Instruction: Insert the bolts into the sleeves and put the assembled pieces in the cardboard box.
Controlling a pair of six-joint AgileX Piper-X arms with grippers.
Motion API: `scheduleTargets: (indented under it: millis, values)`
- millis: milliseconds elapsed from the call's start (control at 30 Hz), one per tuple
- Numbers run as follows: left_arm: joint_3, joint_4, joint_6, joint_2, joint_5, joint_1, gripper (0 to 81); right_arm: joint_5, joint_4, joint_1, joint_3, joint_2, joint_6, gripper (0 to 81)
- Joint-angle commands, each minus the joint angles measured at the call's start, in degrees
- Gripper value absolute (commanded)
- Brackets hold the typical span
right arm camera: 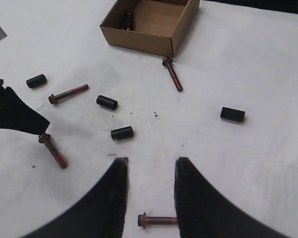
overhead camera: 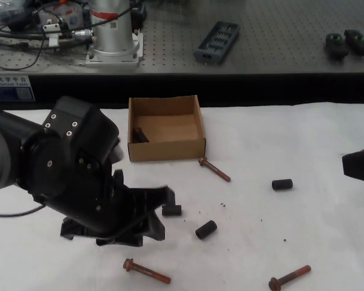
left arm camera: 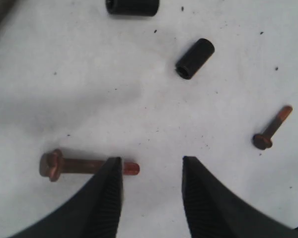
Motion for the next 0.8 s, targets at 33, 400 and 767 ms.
scheduleTargets:
  millis: [33, 400, 767]
  values:
    - [-0.4, -0.8, 16.3, 0.1, 2.1, -0.2, 29.3, -0.4, -0.9, -0.4, -0.2, -0.3, 0.0, 24.1]
    - [-0.4, 1.9, 42.2, 0.1, 2.4, -0.2, 29.3, -4.1, -0.9, -0.4, -0.2, -0.3, 0.0, 24.1]
    - [-0.4, 9.8, 57.2, 0.1, 0.4, -0.2, 29.3, -11.5, 0.7, 1.3, 0.0, 4.1, -5.6, 24.1]
